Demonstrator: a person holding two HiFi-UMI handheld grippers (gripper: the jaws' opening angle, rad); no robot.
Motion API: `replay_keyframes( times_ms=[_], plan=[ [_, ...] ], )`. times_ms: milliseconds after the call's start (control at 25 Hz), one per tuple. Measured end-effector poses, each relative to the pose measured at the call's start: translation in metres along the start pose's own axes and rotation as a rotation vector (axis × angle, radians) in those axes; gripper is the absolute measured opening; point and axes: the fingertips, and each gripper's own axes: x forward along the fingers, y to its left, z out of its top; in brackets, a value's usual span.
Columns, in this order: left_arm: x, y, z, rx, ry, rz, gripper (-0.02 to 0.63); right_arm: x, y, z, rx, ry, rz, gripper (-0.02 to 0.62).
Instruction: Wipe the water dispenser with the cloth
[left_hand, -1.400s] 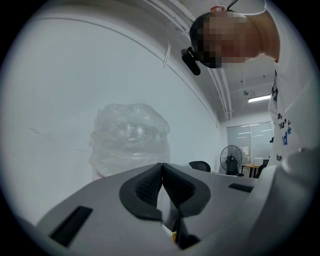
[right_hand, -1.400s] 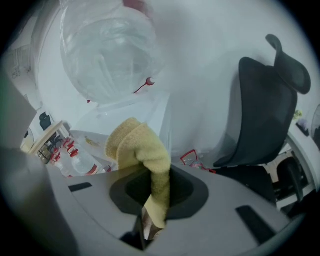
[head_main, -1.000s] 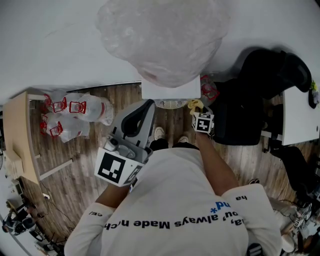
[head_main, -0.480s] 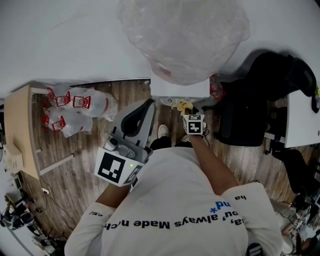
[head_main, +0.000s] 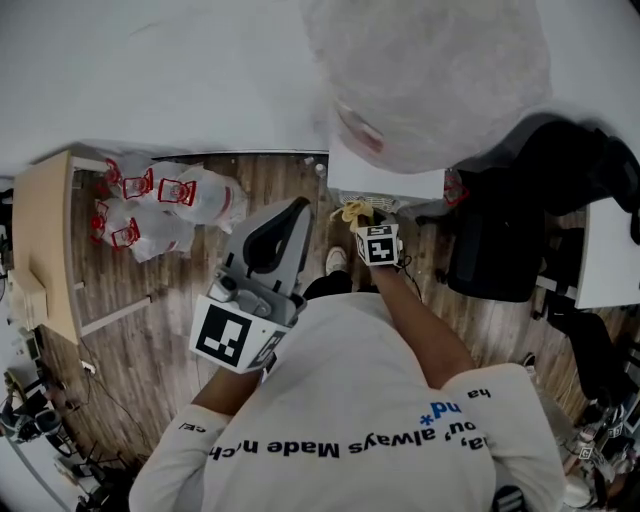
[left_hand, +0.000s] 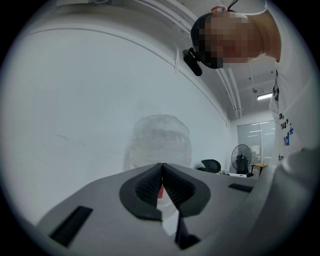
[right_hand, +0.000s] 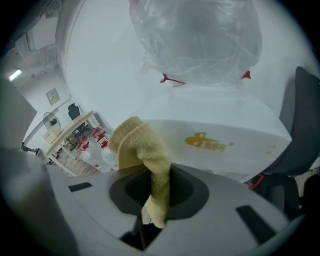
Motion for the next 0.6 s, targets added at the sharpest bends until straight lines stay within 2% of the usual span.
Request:
replay_keyframes(
  times_ms=[360,600],
  plan=[
    [-0.02,0.024,0.002,0.001,0.002,0.029,0.02,0.03,0.039,0.01,0.018,0.031,0.052,0.061],
    [-0.03,0.042,0.001,-0.004,0.005,0.045,0.02,0.053,0.054,0.013,0.011,0.087,0.058,0.061]
  ],
)
